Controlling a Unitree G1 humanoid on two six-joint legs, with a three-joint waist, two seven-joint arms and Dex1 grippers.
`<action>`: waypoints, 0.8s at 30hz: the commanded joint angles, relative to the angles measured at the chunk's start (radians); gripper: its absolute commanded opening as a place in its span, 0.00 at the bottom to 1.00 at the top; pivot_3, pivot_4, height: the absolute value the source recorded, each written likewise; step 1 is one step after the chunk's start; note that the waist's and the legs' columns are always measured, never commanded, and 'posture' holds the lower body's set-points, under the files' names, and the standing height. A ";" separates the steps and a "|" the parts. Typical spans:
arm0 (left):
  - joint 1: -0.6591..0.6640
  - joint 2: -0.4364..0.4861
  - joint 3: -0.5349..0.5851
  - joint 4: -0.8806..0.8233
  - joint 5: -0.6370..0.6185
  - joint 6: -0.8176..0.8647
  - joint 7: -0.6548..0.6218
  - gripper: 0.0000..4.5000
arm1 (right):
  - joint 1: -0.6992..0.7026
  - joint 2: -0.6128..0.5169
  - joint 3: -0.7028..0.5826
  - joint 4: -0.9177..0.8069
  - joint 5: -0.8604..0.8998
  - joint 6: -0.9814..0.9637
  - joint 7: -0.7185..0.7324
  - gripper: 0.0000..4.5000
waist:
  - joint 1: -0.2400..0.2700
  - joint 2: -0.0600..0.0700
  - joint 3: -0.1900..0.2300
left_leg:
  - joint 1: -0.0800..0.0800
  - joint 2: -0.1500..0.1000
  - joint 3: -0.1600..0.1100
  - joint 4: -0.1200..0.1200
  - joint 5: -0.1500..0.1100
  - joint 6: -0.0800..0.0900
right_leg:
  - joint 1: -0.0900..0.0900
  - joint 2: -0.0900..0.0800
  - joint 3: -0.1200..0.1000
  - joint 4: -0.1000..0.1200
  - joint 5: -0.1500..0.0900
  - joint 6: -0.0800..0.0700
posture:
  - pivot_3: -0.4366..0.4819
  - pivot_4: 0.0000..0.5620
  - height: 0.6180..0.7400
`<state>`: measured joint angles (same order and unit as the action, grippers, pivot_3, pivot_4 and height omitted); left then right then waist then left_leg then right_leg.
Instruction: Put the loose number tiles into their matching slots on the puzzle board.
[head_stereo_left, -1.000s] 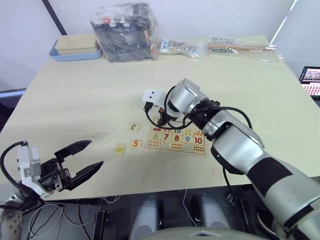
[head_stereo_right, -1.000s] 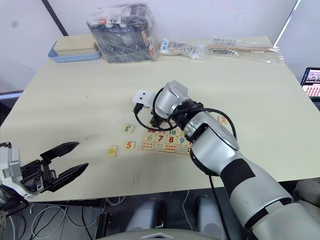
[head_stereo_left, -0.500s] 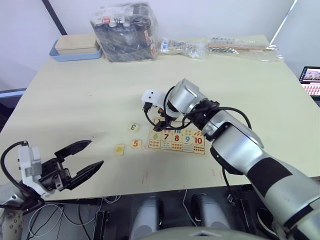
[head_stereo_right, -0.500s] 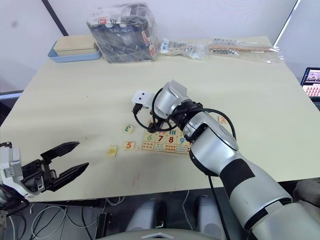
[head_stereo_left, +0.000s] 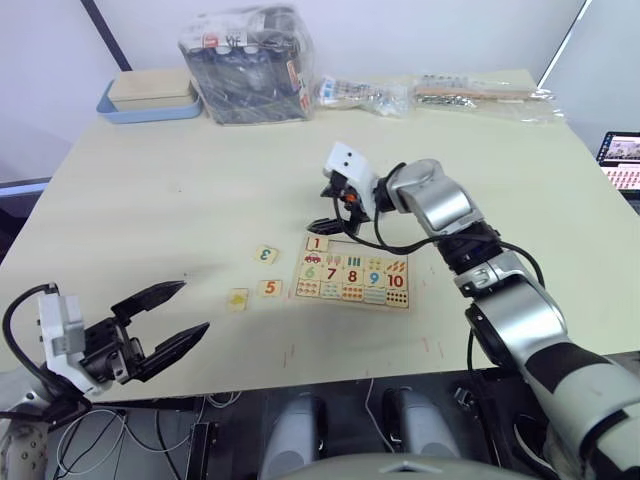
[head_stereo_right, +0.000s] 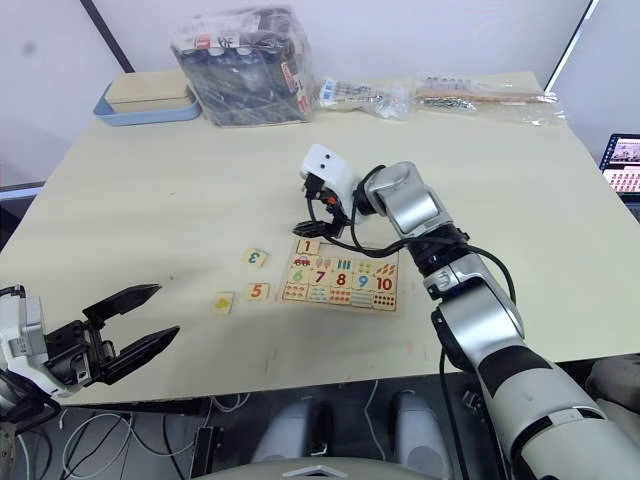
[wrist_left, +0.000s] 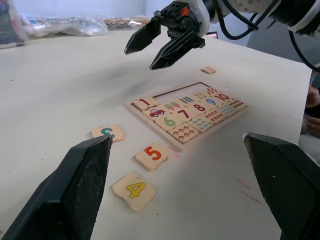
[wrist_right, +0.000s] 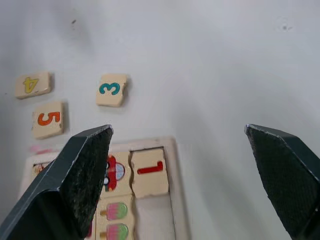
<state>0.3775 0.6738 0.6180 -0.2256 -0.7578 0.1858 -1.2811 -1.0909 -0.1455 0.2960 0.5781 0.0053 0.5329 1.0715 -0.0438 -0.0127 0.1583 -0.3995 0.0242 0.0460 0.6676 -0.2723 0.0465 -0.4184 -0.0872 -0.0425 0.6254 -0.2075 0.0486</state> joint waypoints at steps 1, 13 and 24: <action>-0.003 0.009 0.020 -0.019 -0.023 0.000 0.005 1.00 | 0.005 -0.013 -0.020 -0.036 0.032 -0.076 0.030 0.99 | 0.000 0.000 0.000 | 0.000 0.000 0.000 0.000 0.000 0.000 | 0.000 0.000 0.000 0.000 0.000 0.000 | 0.48 0.27 1.00; -0.014 0.021 0.031 -0.008 -0.026 0.007 -0.002 1.00 | 0.045 0.020 -0.030 0.153 0.015 -0.257 -0.065 0.23 | 0.001 -0.001 0.000 | 0.000 0.000 0.000 0.000 0.002 -0.003 | 0.001 0.001 0.000 0.000 -0.001 -0.001 | 0.48 0.27 1.00; -0.011 0.019 0.028 -0.014 -0.025 0.007 0.003 1.00 | 0.056 0.029 -0.010 0.192 -0.006 -0.297 -0.069 0.01 | 0.002 -0.001 0.000 | 0.000 0.000 0.000 0.000 0.002 -0.003 | 0.001 0.000 0.001 0.000 -0.001 -0.001 | 0.48 0.27 1.00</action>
<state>0.3622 0.6825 0.6195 -0.2248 -0.7672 0.1945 -1.2812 -1.0227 -0.1190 0.2957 0.7867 0.0005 0.2565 1.0026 -0.0422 -0.0134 0.1580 -0.3991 0.0246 0.0465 0.6680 -0.2703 0.0432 -0.4177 -0.0868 -0.0419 0.6254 -0.2083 0.0473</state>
